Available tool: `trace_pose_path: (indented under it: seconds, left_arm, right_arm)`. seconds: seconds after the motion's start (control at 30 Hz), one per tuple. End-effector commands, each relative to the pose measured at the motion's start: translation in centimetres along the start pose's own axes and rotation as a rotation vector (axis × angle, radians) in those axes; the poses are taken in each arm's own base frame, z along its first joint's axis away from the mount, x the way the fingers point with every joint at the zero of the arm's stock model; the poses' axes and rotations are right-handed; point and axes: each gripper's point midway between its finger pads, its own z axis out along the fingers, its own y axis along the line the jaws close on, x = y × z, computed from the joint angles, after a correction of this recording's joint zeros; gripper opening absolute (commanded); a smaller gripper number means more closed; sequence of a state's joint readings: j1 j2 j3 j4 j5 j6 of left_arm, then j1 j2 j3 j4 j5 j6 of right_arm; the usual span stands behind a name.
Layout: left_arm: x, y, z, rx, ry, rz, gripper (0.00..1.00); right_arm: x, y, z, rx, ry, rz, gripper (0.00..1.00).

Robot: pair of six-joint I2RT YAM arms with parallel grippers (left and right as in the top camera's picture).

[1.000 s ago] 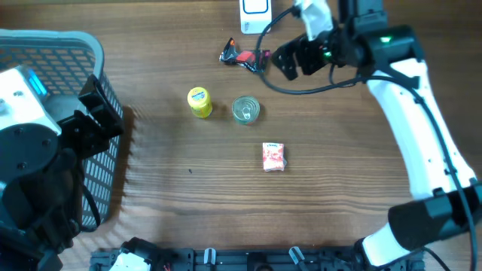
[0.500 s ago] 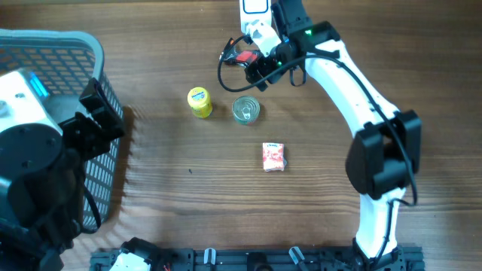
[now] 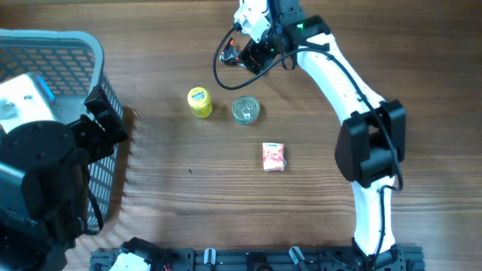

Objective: Scan the item barcode

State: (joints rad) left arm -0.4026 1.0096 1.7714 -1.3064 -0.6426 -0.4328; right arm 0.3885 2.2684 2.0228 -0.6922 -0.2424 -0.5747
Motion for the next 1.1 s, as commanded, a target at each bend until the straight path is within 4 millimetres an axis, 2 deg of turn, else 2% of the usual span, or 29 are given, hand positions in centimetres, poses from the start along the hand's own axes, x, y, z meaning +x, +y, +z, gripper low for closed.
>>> trace_pose_path:
  seconds: [0.0, 0.1, 0.13, 0.23, 0.3, 0.43, 0.53, 0.77, 0.9, 1.07]
  left_arm:
    - [0.1, 0.2, 0.1, -0.012, -0.001, -0.019, 1.00]
    - [0.1, 0.2, 0.1, -0.012, -0.001, -0.022, 1.00]
    - [0.1, 0.2, 0.1, -0.012, -0.001, -0.022, 1.00]
    - [0.1, 0.2, 0.1, -0.012, -0.001, -0.025, 1.00]
    - [0.1, 0.2, 0.1, -0.012, -0.001, -0.025, 1.00]
    - [0.1, 0.2, 0.1, -0.012, -0.001, -0.025, 1.00]
    - [0.1, 0.2, 0.1, -0.012, -0.001, -0.025, 1.00]
    - [0.1, 0.2, 0.1, -0.012, -0.001, -0.025, 1.00]
    - [0.1, 0.2, 0.1, -0.012, 0.000, -0.025, 1.00]
    - [0.1, 0.2, 0.1, -0.012, 0.000, -0.027, 1.00]
  right_arm:
    - [-1.5, -0.2, 1.8, 0.018, -0.054, -0.018, 1.00]
    - [-3.3, -1.4, 2.0, 0.075, -0.126, -0.005, 0.90]
    - [-3.6, -1.6, 2.0, 0.081, -0.140, 0.011, 1.00]
    - [-3.8, -1.2, 2.0, 0.052, -0.156, 0.101, 1.00]
    - [-3.6, -0.7, 2.3, 0.027, -0.153, 0.073, 1.00]
    - [-2.1, 0.0, 3.8, -0.005, -0.112, 0.096, 1.00]
    - [-0.3, 0.7, 5.4, -0.033, -0.060, 0.103, 1.00]
    - [2.1, 1.2, 8.7, -0.055, -0.020, 0.111, 1.00]
    - [2.9, 1.3, 10.2, -0.055, -0.019, 0.111, 1.00]
    - [2.9, 1.2, 11.0, -0.048, -0.032, 0.107, 1.00]
